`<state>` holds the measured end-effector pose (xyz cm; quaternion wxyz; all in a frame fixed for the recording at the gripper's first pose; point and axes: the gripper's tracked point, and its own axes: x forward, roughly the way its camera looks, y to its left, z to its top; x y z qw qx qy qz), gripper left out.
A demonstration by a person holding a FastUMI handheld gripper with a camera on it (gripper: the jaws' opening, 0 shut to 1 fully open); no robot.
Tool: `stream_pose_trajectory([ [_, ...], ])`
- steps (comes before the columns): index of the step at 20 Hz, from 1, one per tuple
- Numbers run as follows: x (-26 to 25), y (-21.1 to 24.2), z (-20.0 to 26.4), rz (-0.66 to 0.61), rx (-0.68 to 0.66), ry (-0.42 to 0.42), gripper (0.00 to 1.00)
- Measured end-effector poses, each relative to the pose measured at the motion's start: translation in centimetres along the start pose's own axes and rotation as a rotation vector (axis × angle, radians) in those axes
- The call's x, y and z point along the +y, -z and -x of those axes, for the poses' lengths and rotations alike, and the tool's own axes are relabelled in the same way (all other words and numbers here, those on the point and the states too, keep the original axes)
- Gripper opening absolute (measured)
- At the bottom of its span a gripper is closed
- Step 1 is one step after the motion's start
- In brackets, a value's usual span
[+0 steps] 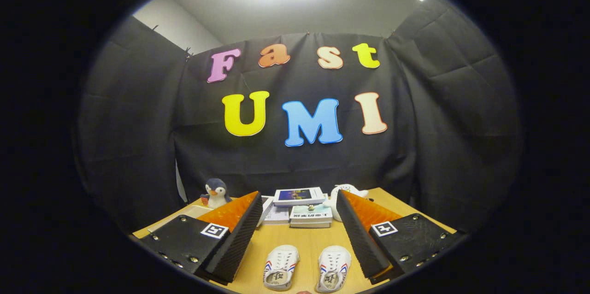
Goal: Open the storage box then place both shoes into the box .Put the left shoe in first, then the right shoe, with the right side of both shoes facing outward in a uniform manner.
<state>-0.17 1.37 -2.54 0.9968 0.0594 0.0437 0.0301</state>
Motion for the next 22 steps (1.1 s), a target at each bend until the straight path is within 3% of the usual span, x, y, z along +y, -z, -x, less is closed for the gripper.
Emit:
stream_pose_trajectory([
  [22,11.2,15.3,-0.1,-0.701,0.539,-0.316,0.97],
])
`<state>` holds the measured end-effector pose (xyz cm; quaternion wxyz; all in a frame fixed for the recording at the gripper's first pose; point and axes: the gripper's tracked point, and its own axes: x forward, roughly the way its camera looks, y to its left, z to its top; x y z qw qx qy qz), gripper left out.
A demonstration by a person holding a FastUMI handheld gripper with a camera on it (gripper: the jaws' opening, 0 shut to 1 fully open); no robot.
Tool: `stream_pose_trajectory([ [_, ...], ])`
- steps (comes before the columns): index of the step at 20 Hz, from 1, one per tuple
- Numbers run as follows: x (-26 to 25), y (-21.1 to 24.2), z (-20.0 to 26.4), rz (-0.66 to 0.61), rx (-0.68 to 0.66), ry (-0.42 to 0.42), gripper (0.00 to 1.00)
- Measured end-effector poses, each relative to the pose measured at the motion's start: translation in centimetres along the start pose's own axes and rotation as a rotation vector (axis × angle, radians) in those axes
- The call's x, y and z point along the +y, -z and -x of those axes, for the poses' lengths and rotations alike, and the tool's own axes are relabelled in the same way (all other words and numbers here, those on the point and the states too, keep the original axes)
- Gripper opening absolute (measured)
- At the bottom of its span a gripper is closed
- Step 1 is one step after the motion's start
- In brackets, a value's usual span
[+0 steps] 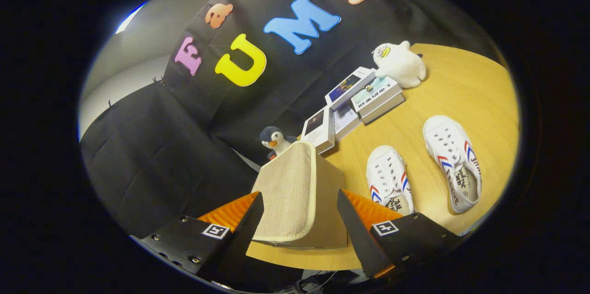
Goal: Open the storage box then place both shoes into the box .Put the left shoe in first, then the right shoe, with the right side of both shoes facing outward in a uniform manner.
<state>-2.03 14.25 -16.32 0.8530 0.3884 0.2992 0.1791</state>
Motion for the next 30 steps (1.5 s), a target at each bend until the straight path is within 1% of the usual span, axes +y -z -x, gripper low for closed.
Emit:
stream_pose_trajectory([
  [3,0.1,1.5,-0.7,-0.083,0.059,-0.034,0.97],
  [7,0.1,2.8,-1.7,-0.150,0.114,-0.052,0.95],
  [8,0.2,3.0,-2.0,-0.174,0.126,-0.061,0.91],
  [11,0.5,3.9,-2.3,-0.249,0.171,-0.083,0.91],
  [12,0.5,4.1,-2.5,-0.288,0.185,-0.089,0.78],
  [14,0.5,4.6,-2.9,-0.367,0.214,-0.098,0.68],
  [17,0.8,5.2,-2.9,-0.408,0.247,-0.116,0.67],
  [18,0.3,5.4,-2.8,-0.403,0.258,-0.096,0.67],
  [19,0.0,5.1,-3.2,-0.421,0.245,-0.088,0.48],
  [20,0.2,5.1,-3.2,-0.447,0.258,-0.101,0.29],
  [21,0.3,5.3,-2.9,-0.454,0.265,-0.103,0.28],
  [22,0.1,5.6,-2.9,-0.433,0.275,-0.089,0.29],
  [23,0.1,4.1,-2.6,-0.447,0.230,-0.094,0.29],
  [24,0.1,4.2,-3.3,-0.442,0.237,-0.095,0.06],
  [27,1.4,4.1,-2.2,-0.356,0.270,-0.099,0.06],
  [30,4.3,2.3,-1.5,-0.294,0.265,-0.139,0.06],
])
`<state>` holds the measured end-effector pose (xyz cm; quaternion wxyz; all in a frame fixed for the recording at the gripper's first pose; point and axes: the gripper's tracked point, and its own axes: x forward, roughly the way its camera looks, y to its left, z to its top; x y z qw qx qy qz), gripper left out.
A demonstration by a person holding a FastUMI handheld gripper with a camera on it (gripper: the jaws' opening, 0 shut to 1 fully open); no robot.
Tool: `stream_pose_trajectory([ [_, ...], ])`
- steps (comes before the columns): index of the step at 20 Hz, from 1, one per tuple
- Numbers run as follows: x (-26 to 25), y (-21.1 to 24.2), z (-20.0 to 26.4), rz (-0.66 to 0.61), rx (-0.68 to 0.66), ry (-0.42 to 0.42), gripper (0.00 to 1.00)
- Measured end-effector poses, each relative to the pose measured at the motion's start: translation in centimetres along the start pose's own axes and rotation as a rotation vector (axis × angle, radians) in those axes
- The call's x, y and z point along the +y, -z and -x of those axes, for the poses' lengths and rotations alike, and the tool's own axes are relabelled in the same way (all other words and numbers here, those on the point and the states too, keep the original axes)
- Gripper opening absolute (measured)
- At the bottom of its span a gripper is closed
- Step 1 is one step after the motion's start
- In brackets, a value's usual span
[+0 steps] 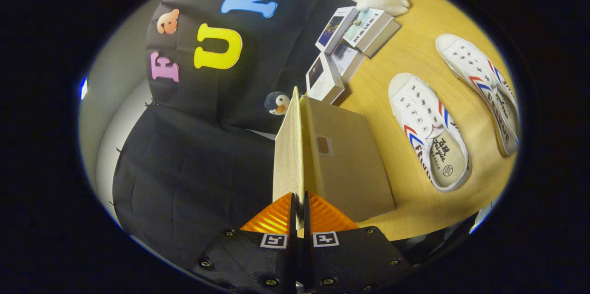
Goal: Open the storage box then place both shoes into the box .Put the left shoe in first, then the right shoe, with the right side of both shoes facing outward in a uniform manner.
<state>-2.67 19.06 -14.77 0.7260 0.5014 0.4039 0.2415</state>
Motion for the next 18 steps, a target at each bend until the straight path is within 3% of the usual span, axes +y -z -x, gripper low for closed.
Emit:
stream_pose_trajectory([
  [9,11.8,0.6,-1.0,0.291,0.019,-0.092,0.06],
  [18,18.7,3.9,-5.6,0.468,0.040,-0.126,0.06],
])
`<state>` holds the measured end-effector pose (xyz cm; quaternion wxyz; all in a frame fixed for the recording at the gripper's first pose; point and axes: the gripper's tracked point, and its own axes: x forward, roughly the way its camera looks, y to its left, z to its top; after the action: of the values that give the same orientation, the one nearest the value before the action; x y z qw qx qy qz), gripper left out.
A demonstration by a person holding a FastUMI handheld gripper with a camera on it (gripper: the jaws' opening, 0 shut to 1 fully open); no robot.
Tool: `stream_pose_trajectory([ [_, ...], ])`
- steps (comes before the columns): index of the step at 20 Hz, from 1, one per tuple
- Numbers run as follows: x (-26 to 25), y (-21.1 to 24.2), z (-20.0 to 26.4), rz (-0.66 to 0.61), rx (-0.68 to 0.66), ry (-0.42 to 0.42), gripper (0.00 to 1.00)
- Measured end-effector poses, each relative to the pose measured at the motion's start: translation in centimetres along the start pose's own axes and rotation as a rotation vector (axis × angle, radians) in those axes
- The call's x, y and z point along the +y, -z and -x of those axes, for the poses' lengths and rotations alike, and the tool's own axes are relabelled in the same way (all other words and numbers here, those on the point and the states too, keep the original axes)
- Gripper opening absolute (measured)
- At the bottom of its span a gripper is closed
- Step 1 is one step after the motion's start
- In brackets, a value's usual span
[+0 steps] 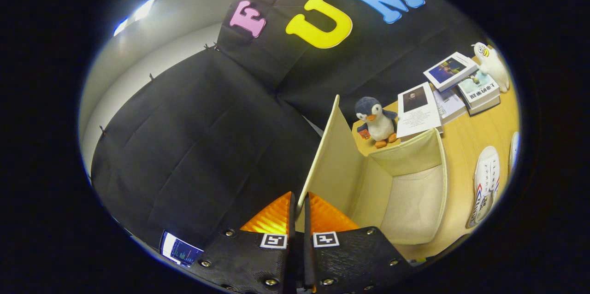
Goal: Open the storage box then place both shoes into the box .Put the left shoe in first, then the right shoe, with the right side of both shoes facing outward in a uniform manner.
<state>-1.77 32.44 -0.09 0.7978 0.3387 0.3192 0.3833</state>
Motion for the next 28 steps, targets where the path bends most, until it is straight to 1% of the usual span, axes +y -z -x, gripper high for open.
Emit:
stream_pose_trajectory([
  [6,3.8,2.0,-4.5,0.111,0.030,-0.019,0.06],
  [10,4.9,3.8,-7.3,0.137,0.055,-0.033,0.06],
  [11,5.5,4.2,-7.7,0.139,0.066,-0.049,0.06],
  [13,5.9,4.4,-8.3,0.185,0.068,-0.050,0.20],
  [14,6.0,4.4,-8.3,0.216,0.068,-0.045,0.20],
  [15,5.9,4.5,-8.3,0.254,0.061,-0.033,0.27],
  [16,5.5,4.4,-8.0,0.296,0.059,-0.018,0.58],
  [17,4.9,4.3,-8.0,0.338,0.053,0.001,0.68],
  [18,4.3,3.8,-7.6,0.377,0.040,0.028,0.88],
  [19,3.8,3.4,-7.0,0.410,0.024,0.051,0.95],
  [24,-0.4,0.3,-3.5,0.509,-0.045,0.181,0.96],
  [28,-4.5,-2.3,-0.3,0.514,-0.100,0.278,0.96],
])
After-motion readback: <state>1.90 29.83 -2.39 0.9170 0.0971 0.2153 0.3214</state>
